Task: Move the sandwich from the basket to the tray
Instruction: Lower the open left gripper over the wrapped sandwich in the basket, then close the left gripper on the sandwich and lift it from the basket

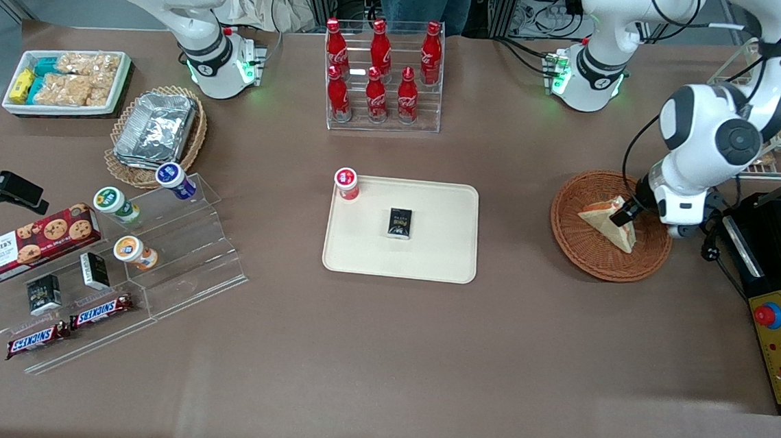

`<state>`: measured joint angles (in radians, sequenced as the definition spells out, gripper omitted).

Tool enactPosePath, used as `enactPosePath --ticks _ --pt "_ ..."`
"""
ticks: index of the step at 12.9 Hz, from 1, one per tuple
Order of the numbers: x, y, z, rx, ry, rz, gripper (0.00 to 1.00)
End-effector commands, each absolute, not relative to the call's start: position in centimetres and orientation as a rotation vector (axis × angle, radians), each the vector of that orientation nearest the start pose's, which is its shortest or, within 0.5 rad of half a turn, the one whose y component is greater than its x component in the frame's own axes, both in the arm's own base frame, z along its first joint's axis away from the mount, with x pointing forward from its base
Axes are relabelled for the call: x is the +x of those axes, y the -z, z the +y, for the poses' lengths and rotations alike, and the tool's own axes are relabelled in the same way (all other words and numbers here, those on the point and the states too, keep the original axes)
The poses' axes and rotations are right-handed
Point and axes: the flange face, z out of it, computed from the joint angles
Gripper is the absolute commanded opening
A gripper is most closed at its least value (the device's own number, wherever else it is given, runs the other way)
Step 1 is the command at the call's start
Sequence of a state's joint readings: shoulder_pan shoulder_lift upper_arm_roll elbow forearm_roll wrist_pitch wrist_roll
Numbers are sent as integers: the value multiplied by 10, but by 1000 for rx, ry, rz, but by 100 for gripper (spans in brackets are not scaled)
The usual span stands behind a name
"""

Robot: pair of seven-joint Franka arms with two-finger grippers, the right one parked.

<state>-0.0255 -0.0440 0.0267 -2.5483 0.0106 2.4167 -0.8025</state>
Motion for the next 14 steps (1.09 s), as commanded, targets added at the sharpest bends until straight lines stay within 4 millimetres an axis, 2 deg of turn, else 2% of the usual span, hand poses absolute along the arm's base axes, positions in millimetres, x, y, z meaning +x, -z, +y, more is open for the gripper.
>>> enactPosePath --ticks 1,2,3,5,7,9,11,14 --pt "436 -253 -3 -2847 -95 -1211 100" --pt "436 -246 -3 -2844 -104 -1210 100" --pt "437 -241 -2 -2842 -104 -1218 95" --pt "437 -240 2 -2834 -104 -1235 30" --pt "439 -237 1 -2834 -107 -1233 2" --pt "441 -248 0 -2845 -79 -1230 0" --pt "448 -308 -5 -2896 26 -1186 0" --pt "437 -412 -4 -3001 -55 -874 0"
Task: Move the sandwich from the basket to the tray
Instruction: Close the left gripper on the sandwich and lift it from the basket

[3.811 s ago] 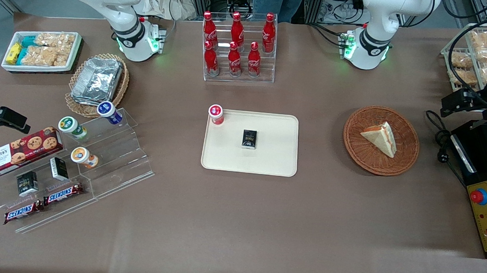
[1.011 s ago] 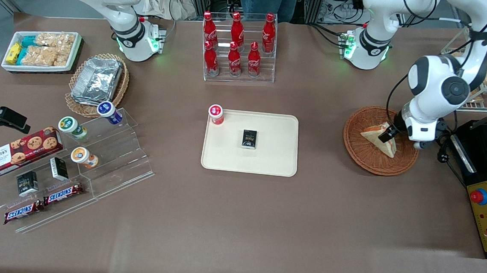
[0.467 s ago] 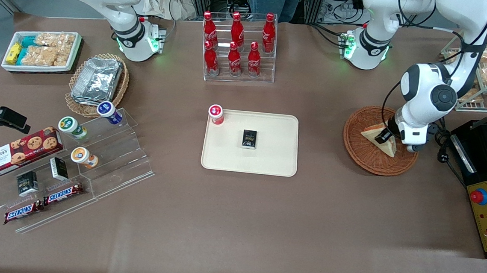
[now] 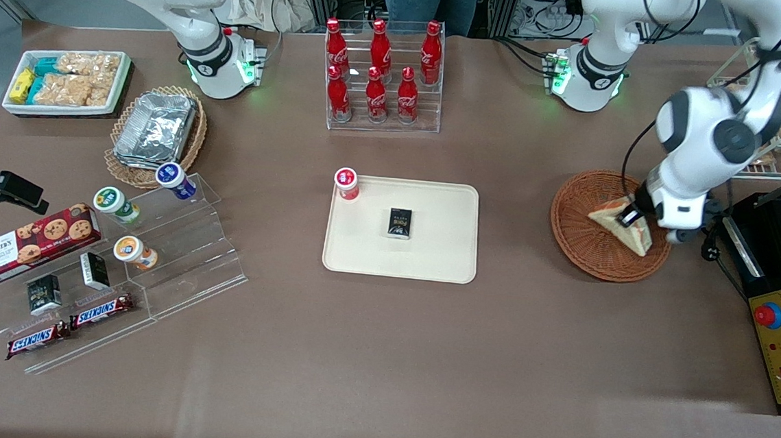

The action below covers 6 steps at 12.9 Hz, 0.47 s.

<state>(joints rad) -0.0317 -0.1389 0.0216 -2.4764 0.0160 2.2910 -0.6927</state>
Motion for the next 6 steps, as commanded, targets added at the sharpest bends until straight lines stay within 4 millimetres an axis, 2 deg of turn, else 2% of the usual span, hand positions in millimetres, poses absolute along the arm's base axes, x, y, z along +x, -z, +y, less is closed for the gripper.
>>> enactPosePath --ticks 1,3,4,5,6 --pt "433 -442 -6 -3006 -75 -837 0" --pt "444 -522 -31 -3024 -96 -710 0" --pt "454 -551 -56 -3044 -144 -571 0" --pt "459 -575 -79 -3064 -163 -494 0" --pt "460 -582 -116 -3090 -180 -405 0"
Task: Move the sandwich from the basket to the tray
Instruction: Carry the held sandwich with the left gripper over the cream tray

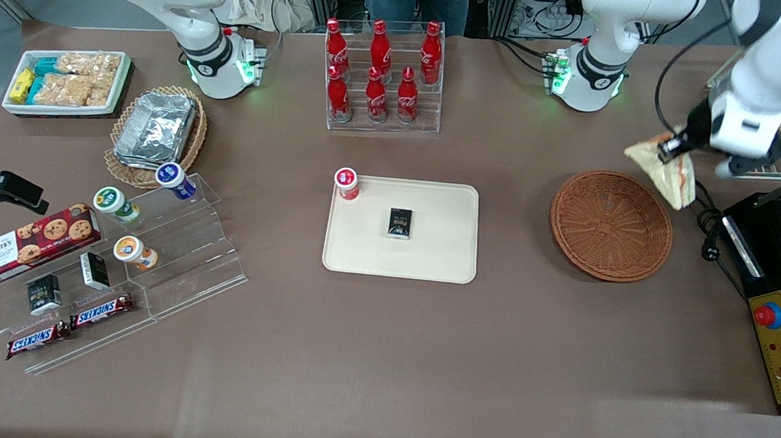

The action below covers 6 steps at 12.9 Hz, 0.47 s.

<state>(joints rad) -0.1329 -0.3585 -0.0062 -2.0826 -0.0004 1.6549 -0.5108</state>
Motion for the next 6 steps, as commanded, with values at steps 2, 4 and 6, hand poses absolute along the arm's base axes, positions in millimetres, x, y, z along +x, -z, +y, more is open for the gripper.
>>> enactPosePath --ticks 2,4,6 --pt "450 -571 -185 -3107 -180 -203 0" --pt "448 -549 -236 -3169 -189 -99 0" --pt "455 -508 -266 -3198 -283 -62 0"
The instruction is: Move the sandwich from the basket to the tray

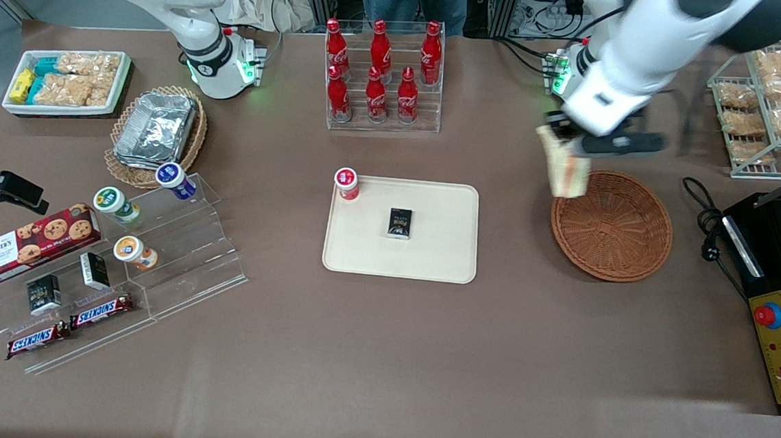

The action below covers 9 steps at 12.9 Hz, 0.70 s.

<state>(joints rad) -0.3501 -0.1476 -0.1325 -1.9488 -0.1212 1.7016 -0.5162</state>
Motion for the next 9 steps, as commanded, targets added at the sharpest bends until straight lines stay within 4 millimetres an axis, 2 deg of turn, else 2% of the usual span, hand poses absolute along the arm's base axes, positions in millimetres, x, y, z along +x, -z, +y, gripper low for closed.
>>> enactPosePath --ticks 1,3,5,7,9 --pt "452 -479 -286 -3189 -276 -25 0" --pt "451 -416 -308 -3185 -223 2 0" --pt "437 -350 -334 -3188 -158 52 0" --pt "440 -292 -348 -3184 -139 64 0" --pt "444 -258 -351 -3172 -129 105 0"
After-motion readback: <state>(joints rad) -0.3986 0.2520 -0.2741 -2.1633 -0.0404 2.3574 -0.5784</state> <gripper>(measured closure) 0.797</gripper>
